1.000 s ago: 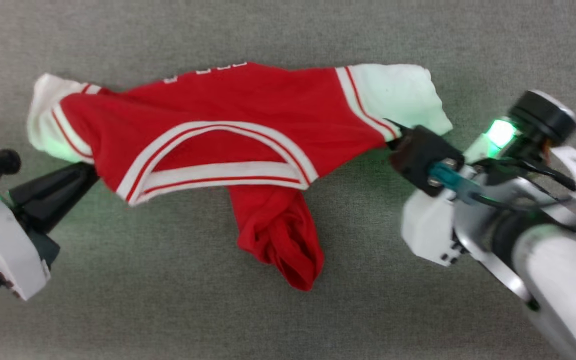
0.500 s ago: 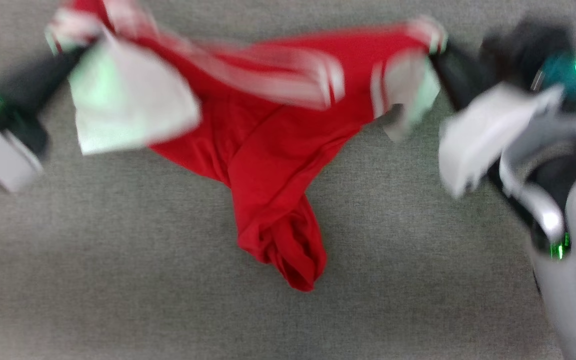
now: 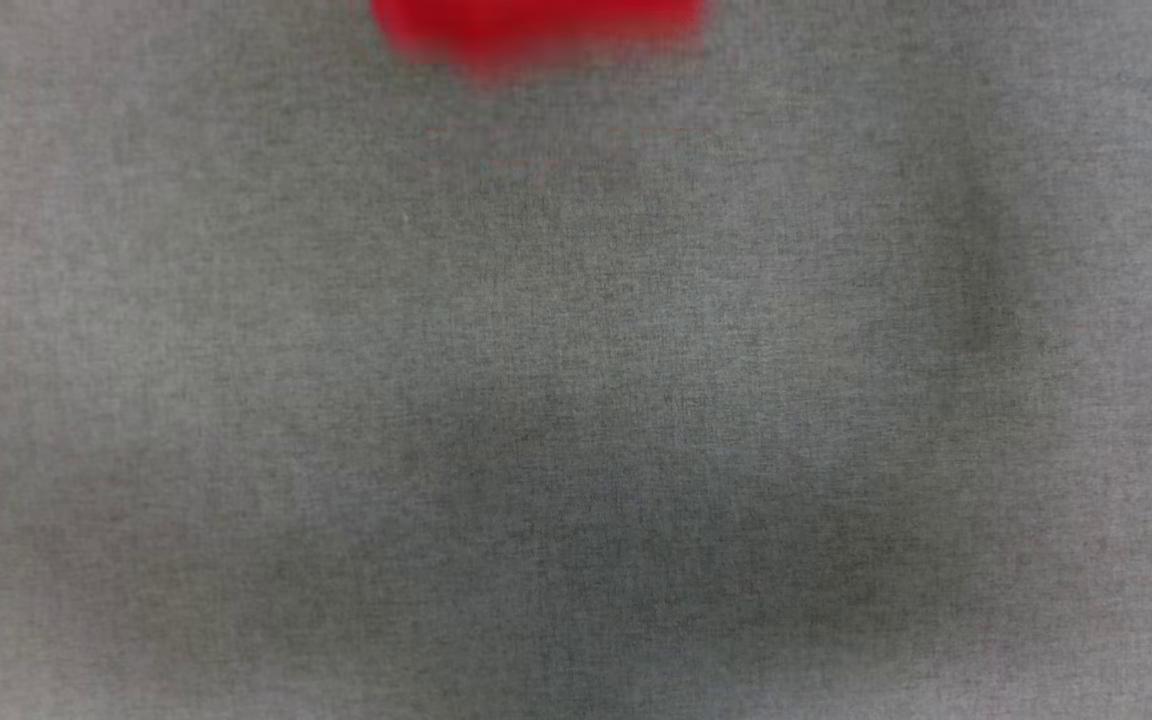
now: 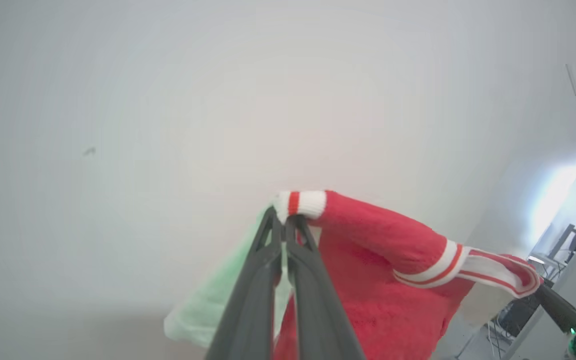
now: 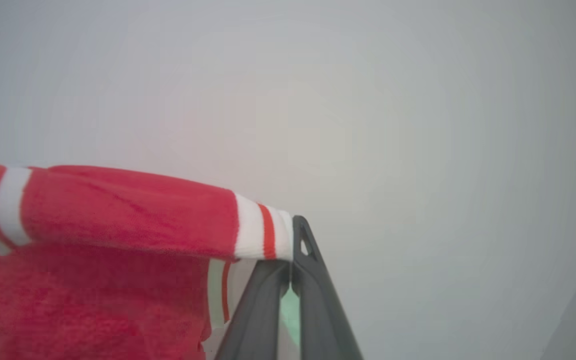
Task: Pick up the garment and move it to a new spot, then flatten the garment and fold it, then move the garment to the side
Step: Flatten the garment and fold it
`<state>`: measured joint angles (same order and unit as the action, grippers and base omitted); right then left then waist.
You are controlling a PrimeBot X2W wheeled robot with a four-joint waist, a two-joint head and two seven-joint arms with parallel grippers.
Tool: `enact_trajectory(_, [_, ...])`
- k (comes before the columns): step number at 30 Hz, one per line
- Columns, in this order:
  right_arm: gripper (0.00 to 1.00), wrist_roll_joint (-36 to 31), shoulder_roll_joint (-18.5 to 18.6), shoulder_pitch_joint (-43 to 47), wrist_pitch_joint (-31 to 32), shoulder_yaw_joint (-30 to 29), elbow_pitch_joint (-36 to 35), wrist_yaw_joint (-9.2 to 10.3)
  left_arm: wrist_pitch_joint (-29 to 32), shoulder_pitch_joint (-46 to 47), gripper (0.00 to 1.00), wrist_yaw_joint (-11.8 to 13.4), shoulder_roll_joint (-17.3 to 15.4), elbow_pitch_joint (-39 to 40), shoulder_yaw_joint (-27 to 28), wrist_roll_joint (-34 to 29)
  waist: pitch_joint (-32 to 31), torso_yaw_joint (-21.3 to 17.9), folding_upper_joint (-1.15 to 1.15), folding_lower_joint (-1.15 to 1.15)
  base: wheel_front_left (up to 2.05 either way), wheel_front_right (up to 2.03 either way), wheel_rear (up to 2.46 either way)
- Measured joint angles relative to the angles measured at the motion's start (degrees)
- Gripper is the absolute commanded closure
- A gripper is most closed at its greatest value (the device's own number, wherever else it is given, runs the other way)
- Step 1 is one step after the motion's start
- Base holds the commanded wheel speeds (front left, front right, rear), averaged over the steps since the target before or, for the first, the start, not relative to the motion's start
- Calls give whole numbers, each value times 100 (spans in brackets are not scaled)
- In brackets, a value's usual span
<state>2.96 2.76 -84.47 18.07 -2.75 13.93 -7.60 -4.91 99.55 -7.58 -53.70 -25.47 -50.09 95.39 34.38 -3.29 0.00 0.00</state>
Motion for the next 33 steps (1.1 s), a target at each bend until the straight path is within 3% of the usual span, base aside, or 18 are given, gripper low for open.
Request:
enact_trajectory(5, [100,-215,-44,-800,-834,-533,679,-12,-157,581,100,-7,277,-307,446,35,-175,7,0,0,0,0,0])
enact_trajectory(7, [100,-263,-26,-833,-953,-587,950,-11,129,520,100,-5,347,-288,427,125,-248,20,0,0,0,0,0])
enact_trajectory(10, [100,-221,-5,-562,-925,-425,1337,-1,592,19,100,-2,216,-32,274,153,-346,29,0,0,0,0,0])
enact_trajectory(15, [100,-124,-7,379,-662,-33,1248,0,1079,-1176,100,3,-214,661,330,481,-433,27,0,0,0,0,0])
enact_trajectory(24, [100,127,5,3036,728,514,-136,5,1281,-3976,100,3,-990,2446,350,492,-566,-6,0,0,0,0,0])
enact_trajectory(33, [100,458,8,5764,1828,665,-2314,5,309,-6641,100,3,-1076,3584,572,501,-912,38,0,0,0,0,0])
